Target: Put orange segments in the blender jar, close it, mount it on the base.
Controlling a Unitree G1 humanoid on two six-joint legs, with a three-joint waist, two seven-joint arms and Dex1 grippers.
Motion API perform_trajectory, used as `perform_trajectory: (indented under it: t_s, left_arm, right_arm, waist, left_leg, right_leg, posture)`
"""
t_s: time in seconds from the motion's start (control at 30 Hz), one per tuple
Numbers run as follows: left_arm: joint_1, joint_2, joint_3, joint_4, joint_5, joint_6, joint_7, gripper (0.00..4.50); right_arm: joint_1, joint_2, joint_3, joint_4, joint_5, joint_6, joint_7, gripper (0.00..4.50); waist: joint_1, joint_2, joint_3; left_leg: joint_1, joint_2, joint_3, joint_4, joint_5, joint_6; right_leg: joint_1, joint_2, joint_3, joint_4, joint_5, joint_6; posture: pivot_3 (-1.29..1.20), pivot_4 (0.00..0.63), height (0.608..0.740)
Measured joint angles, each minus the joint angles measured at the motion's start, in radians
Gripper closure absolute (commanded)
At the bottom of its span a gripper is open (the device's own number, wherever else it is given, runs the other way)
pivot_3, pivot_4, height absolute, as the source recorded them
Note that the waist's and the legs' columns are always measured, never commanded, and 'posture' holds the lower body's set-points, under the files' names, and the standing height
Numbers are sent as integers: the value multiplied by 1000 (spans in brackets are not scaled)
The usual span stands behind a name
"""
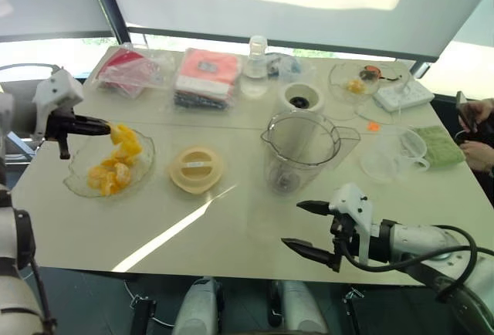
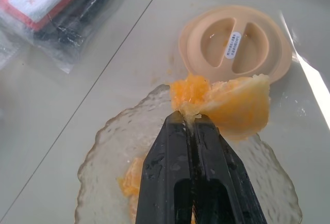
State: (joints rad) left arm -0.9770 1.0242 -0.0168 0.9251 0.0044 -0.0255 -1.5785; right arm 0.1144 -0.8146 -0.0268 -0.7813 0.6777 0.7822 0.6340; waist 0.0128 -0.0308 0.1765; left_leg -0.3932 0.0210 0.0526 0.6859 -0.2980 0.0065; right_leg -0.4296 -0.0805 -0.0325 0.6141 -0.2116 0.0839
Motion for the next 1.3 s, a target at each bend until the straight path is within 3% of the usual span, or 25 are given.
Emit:
perform_trajectory:
  t_s: [0.23,0.63,0.9,1.07,1.3]
  left_arm:
    - [52,60,-5,-4,9,-44,0,4470]
    - [84,62,-5,-16,2,-31,-1,4470]
    - [-3,49,2,-44,-40,33,-13,4470]
    - [-100,14,-10,-158,-127,129,-32,4470]
    - [-275,-121,-130,-252,-257,216,-33,4470]
  right_arm:
    - [-1,0,0,12,-10,-2,5,0]
    - [-1,0,0,20,-28,-3,27,0]
    - [3,3,2,23,-48,-13,35,0]
    - [39,4,-1,32,-59,-27,40,0]
    - [133,69,-203,57,9,-13,-4,0]
  waist:
    - [-3,0,0]
    - [0,-1,0]
    - [2,-1,0]
    - [1,-1,0]
    - [2,-2,0]
  left_leg:
    - [0,0,0,0,0,0]
    - [0,0,0,0,0,0]
    - [0,0,0,0,0,0]
    - [-1,-1,0,0,0,0]
    - [0,-5,0,1,0,0]
  right_leg:
    - [-1,0,0,0,0,0]
    - [0,0,0,0,0,0]
    - [0,0,0,0,0,0]
    - [0,0,1,0,0,1]
    - [1,0,1,0,0,1]
  posture:
    - [0,150,740]
    - [0,150,740]
    - [0,150,740]
    - [0,150,740]
    - [0,150,740]
